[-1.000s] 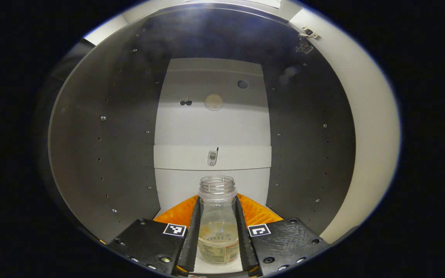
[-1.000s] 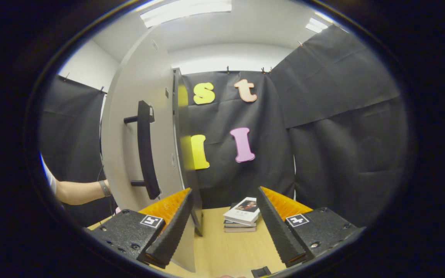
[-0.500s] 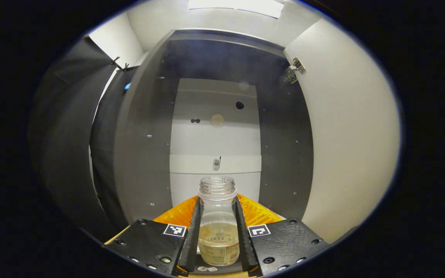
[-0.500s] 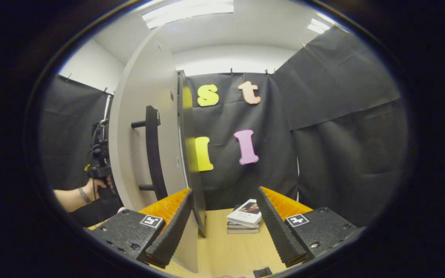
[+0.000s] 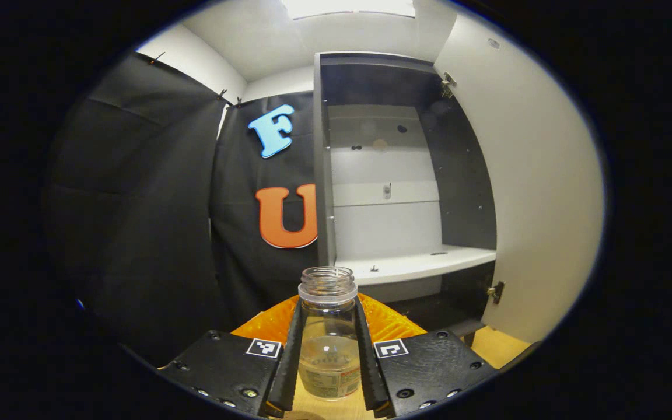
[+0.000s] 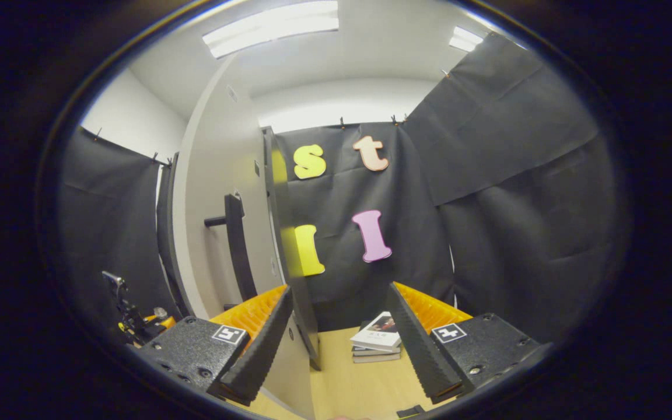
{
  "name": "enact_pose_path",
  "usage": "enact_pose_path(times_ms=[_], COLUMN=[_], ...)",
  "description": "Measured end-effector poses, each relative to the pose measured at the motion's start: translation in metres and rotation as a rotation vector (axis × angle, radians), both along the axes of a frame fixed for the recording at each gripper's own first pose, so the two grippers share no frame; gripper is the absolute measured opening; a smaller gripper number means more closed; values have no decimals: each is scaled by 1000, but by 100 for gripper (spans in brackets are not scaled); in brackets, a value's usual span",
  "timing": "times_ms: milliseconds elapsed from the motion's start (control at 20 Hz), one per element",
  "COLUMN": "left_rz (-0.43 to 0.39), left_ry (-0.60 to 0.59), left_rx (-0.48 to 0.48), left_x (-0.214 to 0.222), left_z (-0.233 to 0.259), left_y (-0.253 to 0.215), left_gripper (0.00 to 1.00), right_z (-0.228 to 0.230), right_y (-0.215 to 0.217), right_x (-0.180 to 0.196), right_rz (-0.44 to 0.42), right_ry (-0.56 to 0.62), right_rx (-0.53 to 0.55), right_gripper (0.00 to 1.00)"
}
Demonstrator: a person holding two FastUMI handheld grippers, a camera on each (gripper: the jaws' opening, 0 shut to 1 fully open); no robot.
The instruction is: Open the cabinet door with the right hand, grasp the bottle in the cabinet with the left hand and place it on the coaster, then close the cabinet door with the right hand.
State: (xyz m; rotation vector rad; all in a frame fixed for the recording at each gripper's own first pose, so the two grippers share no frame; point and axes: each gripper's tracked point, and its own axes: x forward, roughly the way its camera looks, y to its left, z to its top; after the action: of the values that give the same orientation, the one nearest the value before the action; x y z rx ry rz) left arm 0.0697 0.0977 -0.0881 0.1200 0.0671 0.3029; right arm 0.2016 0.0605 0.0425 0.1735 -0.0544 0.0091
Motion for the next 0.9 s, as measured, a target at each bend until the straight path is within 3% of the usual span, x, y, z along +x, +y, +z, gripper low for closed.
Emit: enact_pose_path(times_ms=[200, 450, 900], left_rz=[80, 126, 130], left_ry=[13, -14, 18], left_rx=[92, 172, 60], left_x=[-35, -65, -69], left_z=[-39, -77, -128], left_y=[11, 21, 36], left_gripper=[43, 43, 43], right_z=[16, 26, 32], right_y=[-10, -4, -11], right_x=[-5, -15, -47], right_rz=[-71, -78, -171], right_ry=[-7, -12, 9], right_rx=[-23, 5, -45], right_gripper=[100, 100, 100])
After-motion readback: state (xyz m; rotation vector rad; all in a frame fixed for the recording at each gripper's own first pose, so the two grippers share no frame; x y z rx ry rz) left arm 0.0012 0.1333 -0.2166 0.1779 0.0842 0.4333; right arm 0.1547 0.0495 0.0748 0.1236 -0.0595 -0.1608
